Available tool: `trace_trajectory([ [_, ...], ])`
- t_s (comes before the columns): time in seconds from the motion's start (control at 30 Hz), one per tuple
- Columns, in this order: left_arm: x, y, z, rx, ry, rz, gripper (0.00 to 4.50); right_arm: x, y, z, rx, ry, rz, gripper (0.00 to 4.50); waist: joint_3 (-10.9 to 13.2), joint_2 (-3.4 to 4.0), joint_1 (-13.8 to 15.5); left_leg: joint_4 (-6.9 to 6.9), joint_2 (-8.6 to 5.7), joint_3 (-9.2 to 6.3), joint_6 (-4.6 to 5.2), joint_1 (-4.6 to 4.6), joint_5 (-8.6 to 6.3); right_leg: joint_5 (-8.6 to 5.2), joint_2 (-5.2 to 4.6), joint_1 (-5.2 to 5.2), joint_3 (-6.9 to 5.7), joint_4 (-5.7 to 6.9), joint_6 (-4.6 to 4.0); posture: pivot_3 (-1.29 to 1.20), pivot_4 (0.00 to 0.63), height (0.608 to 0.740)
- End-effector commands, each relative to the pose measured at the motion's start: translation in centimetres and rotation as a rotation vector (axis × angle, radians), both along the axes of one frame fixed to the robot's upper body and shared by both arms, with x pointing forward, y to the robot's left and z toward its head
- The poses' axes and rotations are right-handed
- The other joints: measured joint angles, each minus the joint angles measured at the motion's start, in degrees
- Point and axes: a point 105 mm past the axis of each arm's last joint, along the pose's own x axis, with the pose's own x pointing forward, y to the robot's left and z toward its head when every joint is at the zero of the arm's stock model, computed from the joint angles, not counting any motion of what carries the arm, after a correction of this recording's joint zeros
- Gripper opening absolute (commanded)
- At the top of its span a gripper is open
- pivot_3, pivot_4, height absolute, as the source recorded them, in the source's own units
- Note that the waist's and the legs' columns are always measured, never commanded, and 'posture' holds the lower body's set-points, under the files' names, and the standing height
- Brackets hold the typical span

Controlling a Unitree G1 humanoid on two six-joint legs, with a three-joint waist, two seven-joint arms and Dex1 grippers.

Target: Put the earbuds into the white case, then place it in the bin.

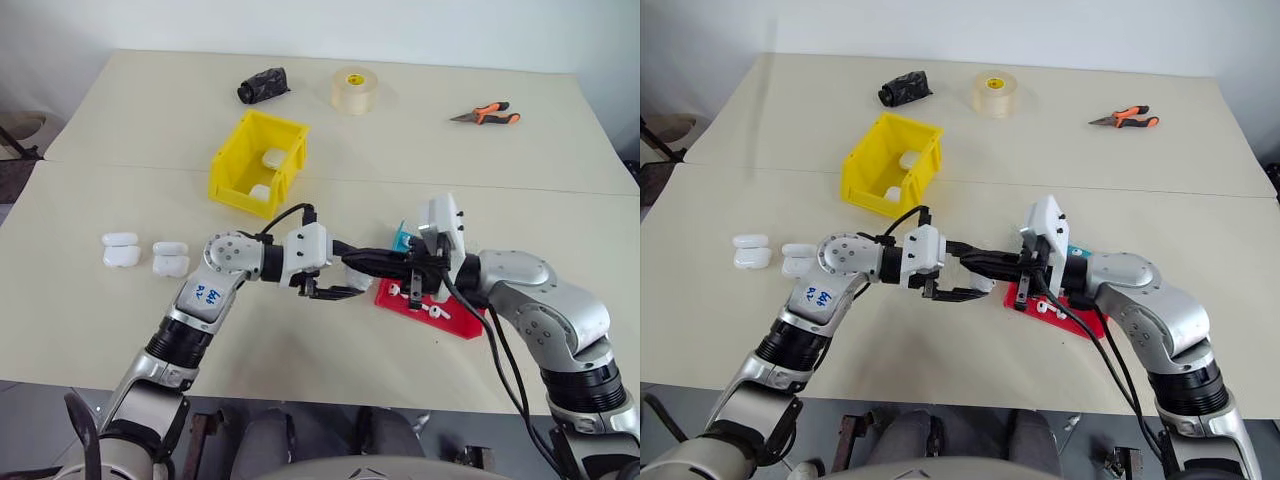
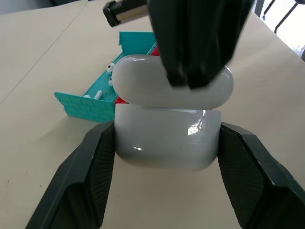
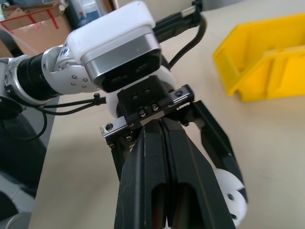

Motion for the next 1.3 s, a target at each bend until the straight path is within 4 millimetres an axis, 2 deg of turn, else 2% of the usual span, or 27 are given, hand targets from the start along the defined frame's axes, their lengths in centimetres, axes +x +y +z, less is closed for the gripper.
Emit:
trace_trajectory([
  [0.03, -0.4, 0.4, 1.3, -0.055, -0.036, 0.010, 2.81, 0.0, -1.8, -0.6, -0.037, -0.005, -0.031, 0.02, 0.0, 0.00, 0.0, 0.00, 0.00, -0.01, 0.00, 0.00, 0.00, 0.00, 0.00, 0.00, 0.00, 0.00, 0.00, 0.00, 0.150, 0.740],
  [0.2, -0.2, 1.9, 2.2, -0.129, -0.036, 0.067, 2.81, 0.2, -5.7, -1.6, -0.071, 0.022, -0.112, 0.02, 0.0, -0.02, 0.0, 0.01, 0.00, 0.00, 0.00, -0.01, 0.00, 0.00, -0.01, 0.01, 0.01, -0.01, 0.00, 0.00, 0.150, 0.740],
  [0.3, -0.6, 3.0, 2.6, -0.194, 0.023, 0.088, 2.81, 0.1, -6.7, -0.8, 0.005, -0.023, -0.126, 0.02, 0.0, -0.01, -0.2, 0.00, 0.01, -0.01, 0.00, 0.01, 0.00, 0.00, -0.01, 0.01, 0.01, 0.00, 0.00, 0.00, 0.150, 0.740],
  [0.33, -0.7, 3.4, 2.9, -0.228, 0.032, 0.108, 2.81, -0.1, -6.9, -0.4, 0.045, -0.052, -0.127, 0.19, 0.0, -0.02, -0.2, 0.00, 0.02, 0.01, 0.00, 0.03, 0.00, 0.00, -0.01, 0.01, 0.02, 0.00, 0.00, 0.00, 0.150, 0.740],
  [0.4, -0.7, 4.6, 3.3, -0.309, 0.064, 0.171, 2.81, -0.7, -7.3, 0.0, 0.082, -0.117, -0.120, 0.61, 0.0, -0.02, -0.3, -0.01, 0.05, 0.00, 0.00, 0.04, 0.00, 0.00, 0.00, 0.01, 0.02, 0.00, 0.00, 0.00, 0.150, 0.740],
  [0.53, 0.1, 7.3, 4.1, -0.478, 0.089, 0.380, 2.81, -0.8, -7.8, 1.0, 0.164, -0.292, -0.190, 1.92, 0.0, -0.02, -0.2, 0.01, 0.05, -0.02, 0.00, 0.04, 0.00, 0.00, -0.02, 0.03, 0.04, 0.02, 0.00, 0.00, 0.150, 0.740],
  [0.63, 1.1, 9.8, 4.5, -0.639, 0.122, 0.606, 2.81, -0.8, -8.1, 1.2, 0.171, -0.388, -0.240, 3.01, 0.0, -0.02, 0.0, 0.05, 0.02, -0.05, 0.00, 0.04, 0.00, 0.00, -0.06, 0.05, 0.05, 0.05, 0.00, 0.00, 0.150, 0.740],
  [0.77, 1.7, 12.2, 4.1, -0.728, 0.126, 0.829, 2.81, -0.7, -8.7, 0.9, 0.197, -0.398, -0.306, 4.40, 0.0, -0.03, 0.0, 0.06, 0.00, -0.13, 0.00, 0.05, 0.00, 0.00, -0.07, 0.09, 0.01, 0.05, 0.00, 0.00, 0.150, 0.740],
  [0.87, 3.8, 14.6, 5.1, -0.789, 0.075, 0.964, 2.81, -0.8, -9.2, 0.2, 0.175, -0.385, -0.331, 4.46, 0.0, -0.03, 0.1, 0.06, 0.00, -0.12, 0.00, 0.05, 0.00, 0.00, -0.07, 0.09, 0.00, 0.05, 0.00, 0.00, 0.150, 0.740],
  [0.93, 5.4, 15.3, 6.0, -0.796, 0.043, 0.992, 2.81, -0.7, -9.3, -0.1, 0.167, -0.375, -0.342, 4.46, 0.0, -0.04, 0.2, 0.08, 0.00, -0.13, 0.00, 0.04, 0.00, 0.00, -0.06, 0.12, -0.03, 0.05, 0.00, 0.00, 0.150, 0.740],
  [1.07, 8.1, 14.6, 6.9, -0.758, 0.042, 0.957, 2.81, -0.5, -9.0, -0.2, 0.164, -0.372, -0.335, 4.46, 0.0, -0.03, -0.1, 0.05, -0.04, -0.08, 0.00, 0.08, 0.00, 0.00, -0.05, 0.12, -0.04, 0.04, 0.00, 0.00, 0.150, 0.740],
  [1.27, 10.8, 14.7, 6.3, -0.675, 0.101, 0.990, 2.81, -0.4, -8.3, 0.1, 0.172, -0.381, -0.319, 4.46, 0.0, -0.04, -0.3, -0.03, -0.05, -0.07, 0.00, 0.09, 0.00, 0.00, -0.03, 0.08, -0.10, 0.04, 0.00, 0.00, 0.150, 0.740],
  [1.3, 10.9, 14.7, 6.4, -0.667, 0.093, 0.991, 3.16, -0.5, -8.2, 0.2, 0.173, -0.382, -0.317, 4.48, 0.0, -0.04, -0.3, -0.03, -0.05, -0.06, 0.00, 0.09, 0.00, 0.00, -0.04, 0.08, -0.10, 0.04, 0.00, 0.00, 0.150, 0.740],
])
